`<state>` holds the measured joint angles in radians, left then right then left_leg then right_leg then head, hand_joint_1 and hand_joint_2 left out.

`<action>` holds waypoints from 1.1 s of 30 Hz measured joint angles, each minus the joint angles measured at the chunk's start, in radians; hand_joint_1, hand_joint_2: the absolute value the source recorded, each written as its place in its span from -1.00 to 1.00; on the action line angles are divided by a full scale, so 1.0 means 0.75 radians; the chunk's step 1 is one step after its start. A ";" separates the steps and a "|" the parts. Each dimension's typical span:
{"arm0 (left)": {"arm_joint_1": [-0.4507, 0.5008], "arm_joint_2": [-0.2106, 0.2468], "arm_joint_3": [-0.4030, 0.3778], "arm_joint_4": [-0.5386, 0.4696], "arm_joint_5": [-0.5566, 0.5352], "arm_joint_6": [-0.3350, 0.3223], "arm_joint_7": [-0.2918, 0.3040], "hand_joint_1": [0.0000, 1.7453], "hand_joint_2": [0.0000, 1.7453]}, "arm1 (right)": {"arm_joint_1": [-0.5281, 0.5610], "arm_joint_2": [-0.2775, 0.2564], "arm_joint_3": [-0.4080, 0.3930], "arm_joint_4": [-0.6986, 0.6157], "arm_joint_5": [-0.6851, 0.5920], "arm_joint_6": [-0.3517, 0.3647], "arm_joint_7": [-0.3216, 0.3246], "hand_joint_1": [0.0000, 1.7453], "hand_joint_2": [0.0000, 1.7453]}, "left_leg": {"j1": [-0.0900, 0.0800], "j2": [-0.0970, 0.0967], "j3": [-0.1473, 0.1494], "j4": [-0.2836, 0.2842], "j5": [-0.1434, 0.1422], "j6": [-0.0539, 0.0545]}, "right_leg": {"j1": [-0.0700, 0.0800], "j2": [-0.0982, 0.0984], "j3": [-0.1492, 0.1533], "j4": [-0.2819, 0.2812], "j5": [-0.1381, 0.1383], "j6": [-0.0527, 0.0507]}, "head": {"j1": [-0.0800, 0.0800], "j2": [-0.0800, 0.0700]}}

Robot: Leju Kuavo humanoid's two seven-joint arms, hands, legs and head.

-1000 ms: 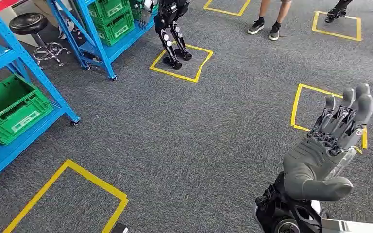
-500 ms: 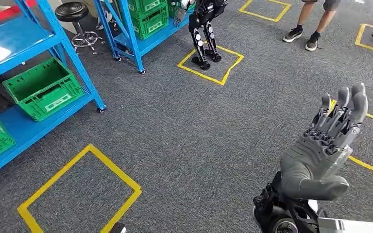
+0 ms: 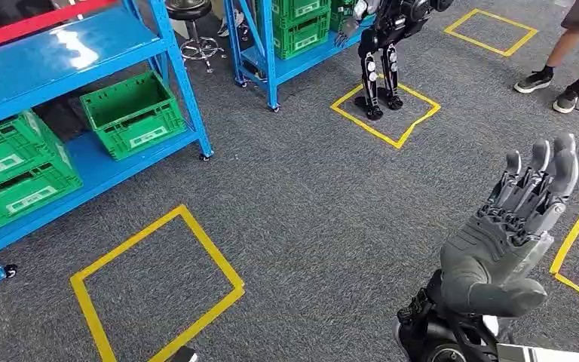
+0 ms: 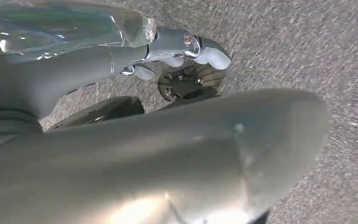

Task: Take the parts from the cabinet and place them on the table.

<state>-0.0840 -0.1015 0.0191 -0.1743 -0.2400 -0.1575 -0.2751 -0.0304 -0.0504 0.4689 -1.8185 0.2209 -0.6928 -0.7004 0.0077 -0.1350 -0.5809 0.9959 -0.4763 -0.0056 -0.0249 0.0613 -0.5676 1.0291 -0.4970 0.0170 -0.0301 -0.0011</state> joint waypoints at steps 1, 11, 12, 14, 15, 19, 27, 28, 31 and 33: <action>0.001 0.001 -0.001 0.000 -0.002 0.000 0.001 -1.00 -1.00 | 0.000 0.005 -0.001 0.000 -0.003 0.000 0.000 -1.00 -1.00 | 0.002 -0.010 -0.003 -0.004 0.003 -0.008 | 0.002 -0.012 0.002 -0.001 0.002 -0.008 | 0.002 0.000; -0.007 0.007 -0.001 0.000 0.000 0.002 -0.006 -1.00 -1.00 | 0.000 0.018 -0.004 0.000 -0.019 0.000 0.000 -1.00 -1.00 | -0.009 0.214 -0.062 0.125 -0.022 -0.012 | 0.005 -0.189 0.023 -0.010 -0.013 -0.038 | -0.021 0.000; -0.009 0.010 -0.001 -0.001 0.000 0.002 -0.007 -1.00 -1.00 | -0.001 0.020 -0.004 0.000 -0.020 0.000 0.000 -1.00 -1.00 | -0.021 0.289 0.004 0.014 0.006 0.003 | 0.007 -0.202 0.030 -0.011 -0.017 -0.034 | -0.021 0.000; -0.015 0.012 -0.001 -0.002 0.000 0.003 -0.007 -1.00 -1.00 | -0.001 0.020 -0.004 0.000 -0.021 0.000 0.000 -1.00 -1.00 | -0.032 0.287 0.005 -0.001 -0.005 0.005 | 0.012 -0.224 0.034 -0.010 -0.024 -0.018 | -0.019 0.000; -0.014 0.013 -0.001 -0.002 0.001 0.003 -0.007 -1.00 -1.00 | -0.002 0.022 -0.004 0.000 -0.023 0.000 0.000 -1.00 -1.00 | -0.034 0.274 0.002 0.000 -0.006 0.008 | 0.009 -0.239 0.040 -0.013 -0.026 -0.012 | -0.018 0.000; -0.010 0.014 0.001 -0.002 -0.001 0.004 -0.007 -1.00 -1.00 | -0.015 0.025 -0.003 -0.001 -0.024 0.000 -0.001 -1.00 -1.00 | -0.009 0.204 0.020 -0.026 0.017 0.034 | 0.006 -0.135 0.021 0.071 -0.092 0.014 | -0.012 0.000; -0.007 0.004 0.001 -0.002 -0.011 0.003 0.002 -1.00 -1.00 | -0.015 0.021 -0.002 0.003 -0.026 0.000 0.001 -1.00 -1.00 | 0.001 0.042 0.020 -0.008 0.005 0.017 | -0.009 -0.013 0.003 0.004 0.013 0.020 | 0.004 0.000; -0.008 0.005 0.001 -0.002 -0.012 0.003 0.002 -1.00 -1.00 | -0.014 0.020 -0.002 0.005 -0.026 0.000 0.001 -1.00 -1.00 | -0.006 0.026 0.013 0.000 0.001 0.006 | -0.005 0.018 0.008 -0.003 -0.007 0.017 | 0.004 0.000; -0.002 0.006 0.001 -0.002 -0.013 0.002 0.004 -1.00 -1.00 | -0.017 0.021 -0.003 0.005 -0.029 0.000 0.001 -1.00 -1.00 | 0.001 0.003 0.001 -0.009 0.010 -0.011 | 0.005 -0.017 0.008 0.001 0.001 -0.013 | 0.001 0.000; -0.002 0.010 0.000 -0.001 -0.013 0.002 0.006 -1.00 -1.00 | -0.024 0.023 -0.003 0.005 -0.034 0.001 0.001 -1.00 -1.00 | 0.000 0.026 -0.009 0.006 -0.002 -0.019 | -0.004 -0.051 0.013 -0.007 0.005 -0.028 | 0.001 0.000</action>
<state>-0.0855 -0.0938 0.0191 -0.1751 -0.2499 -0.1560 -0.2708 -0.0483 -0.0328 0.4665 -1.8147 0.1957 -0.6924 -0.7000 0.0075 -0.1156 -0.5877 1.0002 -0.4775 -0.0197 -0.0279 0.0234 -0.5575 1.0236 -0.4936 -0.0040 -0.0293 -0.0011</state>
